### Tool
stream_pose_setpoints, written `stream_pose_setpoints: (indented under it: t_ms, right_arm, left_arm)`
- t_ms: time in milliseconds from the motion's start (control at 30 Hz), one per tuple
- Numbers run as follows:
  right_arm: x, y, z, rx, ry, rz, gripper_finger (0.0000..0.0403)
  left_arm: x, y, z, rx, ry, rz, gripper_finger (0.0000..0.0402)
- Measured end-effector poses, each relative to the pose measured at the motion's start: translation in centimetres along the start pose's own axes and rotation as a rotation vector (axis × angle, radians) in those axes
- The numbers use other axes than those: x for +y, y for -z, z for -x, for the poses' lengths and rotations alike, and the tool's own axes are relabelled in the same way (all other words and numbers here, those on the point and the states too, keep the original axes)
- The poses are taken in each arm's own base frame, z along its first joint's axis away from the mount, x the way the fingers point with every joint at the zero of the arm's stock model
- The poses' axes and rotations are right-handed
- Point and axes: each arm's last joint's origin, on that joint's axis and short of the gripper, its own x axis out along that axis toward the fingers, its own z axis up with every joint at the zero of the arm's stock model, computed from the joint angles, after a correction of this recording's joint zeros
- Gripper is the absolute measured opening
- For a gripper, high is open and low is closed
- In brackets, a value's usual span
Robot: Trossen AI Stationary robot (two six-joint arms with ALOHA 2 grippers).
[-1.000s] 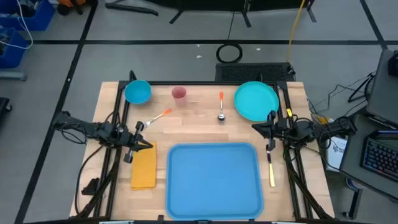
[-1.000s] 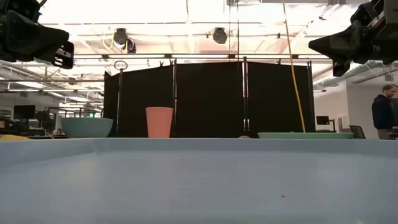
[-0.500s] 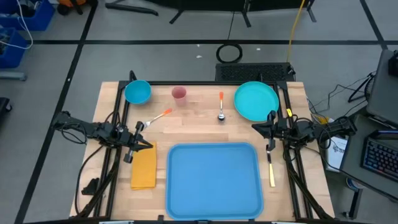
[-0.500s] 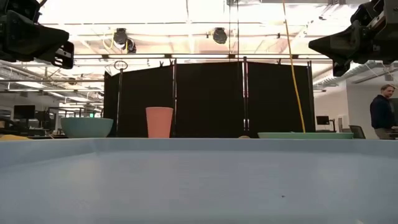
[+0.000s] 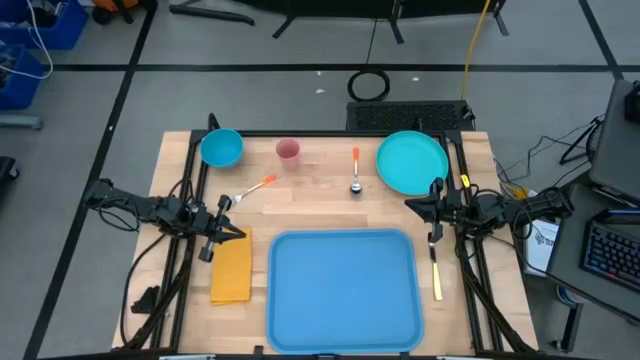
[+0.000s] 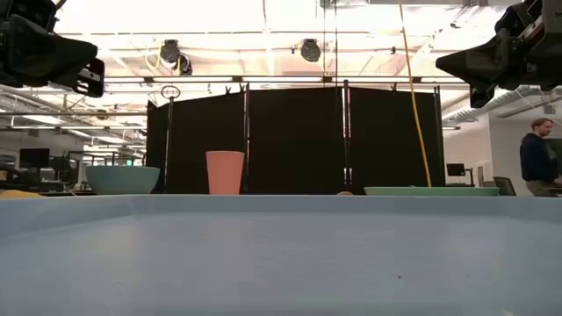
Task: Set up tray
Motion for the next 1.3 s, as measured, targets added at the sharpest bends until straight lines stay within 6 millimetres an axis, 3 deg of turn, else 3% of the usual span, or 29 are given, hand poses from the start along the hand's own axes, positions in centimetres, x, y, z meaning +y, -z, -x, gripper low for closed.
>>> stream_pose_setpoints:
  t_ms: [700,1100,1300]
  right_arm:
    - [0.00,0.00,0.00,0.000,0.000,-0.006,0.0000]
    - [0.00,0.01,0.00,0.000,-0.001,-0.290,0.0000]
    - [0.01,-0.08,0.00,-0.009,-0.002,-0.318,0.0000]
  left_arm:
    - [0.00,0.01,0.00,0.001,0.000,0.000,0.0021]
    - [0.00,0.01,0.00,0.001,0.000,0.000,0.0021]
    - [0.00,0.02,0.00,0.001,0.000,0.000,0.0021]
